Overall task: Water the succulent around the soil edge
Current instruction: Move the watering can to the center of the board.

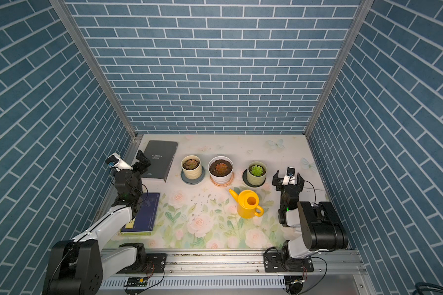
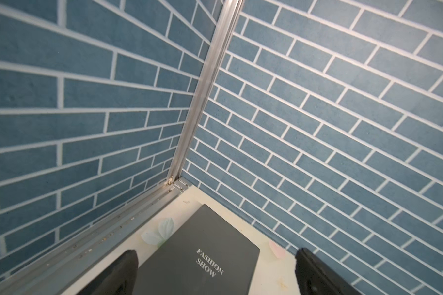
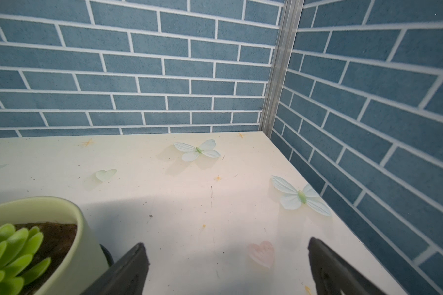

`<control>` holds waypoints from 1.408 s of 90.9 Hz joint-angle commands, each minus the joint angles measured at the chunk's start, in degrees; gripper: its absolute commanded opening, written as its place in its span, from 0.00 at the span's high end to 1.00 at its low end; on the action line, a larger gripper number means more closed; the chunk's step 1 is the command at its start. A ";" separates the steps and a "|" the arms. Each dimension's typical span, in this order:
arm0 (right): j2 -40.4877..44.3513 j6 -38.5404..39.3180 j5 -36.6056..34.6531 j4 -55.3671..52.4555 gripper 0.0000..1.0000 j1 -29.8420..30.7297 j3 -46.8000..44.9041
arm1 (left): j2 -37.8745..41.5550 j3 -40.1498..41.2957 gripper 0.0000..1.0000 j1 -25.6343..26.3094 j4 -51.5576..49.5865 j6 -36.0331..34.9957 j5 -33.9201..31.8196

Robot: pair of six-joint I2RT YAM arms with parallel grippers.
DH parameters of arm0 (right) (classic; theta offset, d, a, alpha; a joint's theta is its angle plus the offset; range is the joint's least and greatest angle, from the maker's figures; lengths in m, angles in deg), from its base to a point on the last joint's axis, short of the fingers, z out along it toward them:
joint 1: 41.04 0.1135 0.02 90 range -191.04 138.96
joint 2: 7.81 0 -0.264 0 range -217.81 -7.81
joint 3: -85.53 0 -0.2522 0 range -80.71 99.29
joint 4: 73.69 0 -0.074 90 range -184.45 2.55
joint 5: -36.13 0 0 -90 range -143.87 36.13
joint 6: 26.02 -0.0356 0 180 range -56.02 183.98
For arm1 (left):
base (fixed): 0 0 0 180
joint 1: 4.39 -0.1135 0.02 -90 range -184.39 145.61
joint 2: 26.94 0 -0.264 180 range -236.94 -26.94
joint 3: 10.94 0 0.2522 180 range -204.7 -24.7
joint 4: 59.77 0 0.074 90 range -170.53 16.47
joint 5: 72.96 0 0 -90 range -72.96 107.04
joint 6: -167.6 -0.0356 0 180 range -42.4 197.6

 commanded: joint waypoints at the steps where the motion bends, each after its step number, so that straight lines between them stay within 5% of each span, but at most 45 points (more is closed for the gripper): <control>1: 1.47 -0.91 -0.64 4.38 0.01 0.16 -2.81 | 1.89 -0.02 0.00 -0.25 -1.13 4.86 3.40; 11: 1.31 -1.33 0.50 3.31 0.01 -0.22 -2.13 | 4.54 0.64 0.00 -0.31 -2.48 11.95 1.28; 21: 3.19 -0.78 2.09 -3.78 0.01 -0.59 2.01 | 4.86 0.68 0.00 -0.30 -0.21 12.68 6.62; 32: 12.52 -4.30 -2.16 -17.73 0.01 -1.29 5.82 | 5.54 0.51 0.00 0.39 1.60 12.58 8.02; 53: 11.13 -8.62 -17.30 -27.91 0.01 0.66 11.19 | 2.33 -0.56 0.00 0.30 2.20 19.08 11.97; 65: 14.24 -30.38 -24.78 -35.11 0.01 -0.80 10.84 | 0.86 -2.16 0.00 0.35 5.43 19.33 19.03; 71: 16.39 -33.99 -13.83 -32.61 0.01 -3.92 9.37 | 0.41 -3.92 0.00 0.33 3.88 19.47 21.32; 83: 19.04 -29.49 -5.81 -22.39 0.01 -4.47 3.85 | 0.08 -4.91 0.00 0.42 3.45 20.88 25.11; 98: 21.11 -28.28 3.78 -43.90 0.01 -3.74 11.56 | -0.79 -7.39 0.00 1.52 0.38 22.72 31.29; 109: 24.10 -26.26 11.12 -48.81 0.06 -0.24 11.73 | -0.67 -9.55 0.00 4.12 -5.74 22.02 31.67; 128: 31.64 -22.78 13.92 -60.08 0.16 10.32 12.71 | 0.81 -12.85 0.00 7.84 -16.61 17.16 32.11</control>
